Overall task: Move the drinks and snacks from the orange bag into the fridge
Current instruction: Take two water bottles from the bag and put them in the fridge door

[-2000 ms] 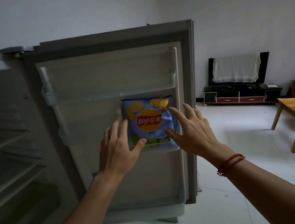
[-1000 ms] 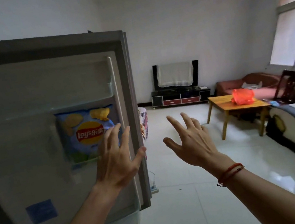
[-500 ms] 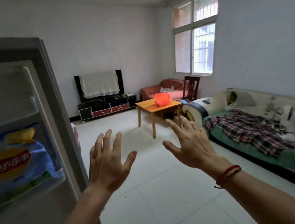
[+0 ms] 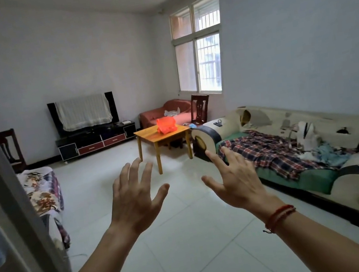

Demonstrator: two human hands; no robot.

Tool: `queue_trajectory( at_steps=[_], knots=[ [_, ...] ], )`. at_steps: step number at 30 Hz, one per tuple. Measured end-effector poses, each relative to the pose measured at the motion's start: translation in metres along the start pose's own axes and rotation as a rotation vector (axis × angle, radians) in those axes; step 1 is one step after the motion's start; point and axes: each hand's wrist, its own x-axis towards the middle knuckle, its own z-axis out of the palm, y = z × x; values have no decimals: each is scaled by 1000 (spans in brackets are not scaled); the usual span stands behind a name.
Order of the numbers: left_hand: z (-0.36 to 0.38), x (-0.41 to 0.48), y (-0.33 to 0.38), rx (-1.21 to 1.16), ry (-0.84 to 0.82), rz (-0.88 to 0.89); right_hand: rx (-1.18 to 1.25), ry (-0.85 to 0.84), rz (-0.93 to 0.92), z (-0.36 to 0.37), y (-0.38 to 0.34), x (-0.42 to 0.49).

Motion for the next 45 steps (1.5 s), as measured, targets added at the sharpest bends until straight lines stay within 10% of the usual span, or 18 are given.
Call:
queue_trajectory(
  at_steps=[22,45],
  knots=[
    [101,94,42,17,-41,-28,18,-56,-17,48,99,101],
    [341,361,-90,-37,-144,-30,-29,-138,28,235,124,425]
  ],
)
